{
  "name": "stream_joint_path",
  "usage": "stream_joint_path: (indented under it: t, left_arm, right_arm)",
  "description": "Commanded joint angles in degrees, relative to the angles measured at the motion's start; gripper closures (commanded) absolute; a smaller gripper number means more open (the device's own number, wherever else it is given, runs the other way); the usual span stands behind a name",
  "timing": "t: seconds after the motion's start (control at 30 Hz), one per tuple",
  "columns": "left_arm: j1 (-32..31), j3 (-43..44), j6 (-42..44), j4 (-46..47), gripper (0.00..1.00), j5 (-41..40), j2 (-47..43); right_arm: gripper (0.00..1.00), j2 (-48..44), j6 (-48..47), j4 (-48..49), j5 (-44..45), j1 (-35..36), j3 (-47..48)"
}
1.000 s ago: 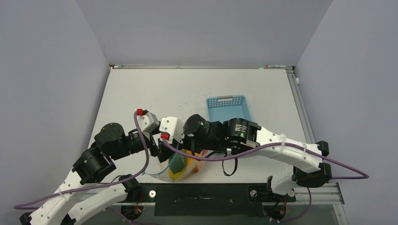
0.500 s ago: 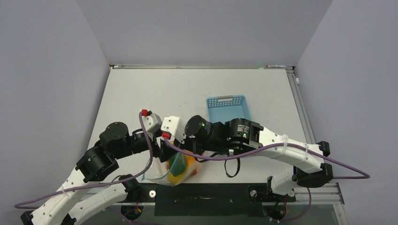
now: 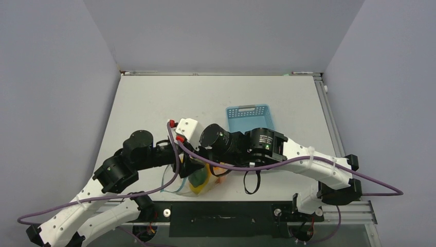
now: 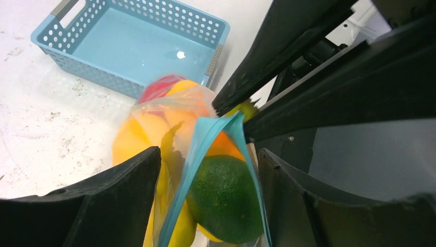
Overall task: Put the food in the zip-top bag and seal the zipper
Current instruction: Zip the zipper food storage bag at the center of the board.
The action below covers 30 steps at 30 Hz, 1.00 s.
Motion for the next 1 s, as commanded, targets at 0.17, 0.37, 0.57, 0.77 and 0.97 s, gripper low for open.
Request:
stream_joint_path:
  t: [0.17, 0.37, 0.57, 0.77, 0.97]
  left_arm:
    - [-0.11, -0.11, 0.6, -0.48, 0.45, 0.88, -1.46]
    - [-0.11, -0.08, 1.99, -2.56, 0.65, -0.18, -2.79]
    - [-0.14, 0.19, 2.97, -3.89, 0.8, -0.65, -3.12]
    - [-0.17, 0.29, 3.17, -3.21, 1.0, 1.29, -3.05]
    - [-0.19, -0.28, 2.68, -1.67, 1.0, 2.75, -3.4]
  right_arm:
    - [0.95, 0.62, 2.85, 4.57, 4.35, 0.43, 2.83]
    - [0.95, -0.66, 2.78, 4.33, 4.14, 0.46, 2.07]
    - [0.95, -2.07, 2.23, 3.66, 2.8, 0.44, 1.3]
    - [0.89, -3.38, 1.39, 4.96, 0.99, 0.39, -0.91]
    - [0.6, -8.1, -0.89, 10.34, 0.35, 0.47, -6.53]
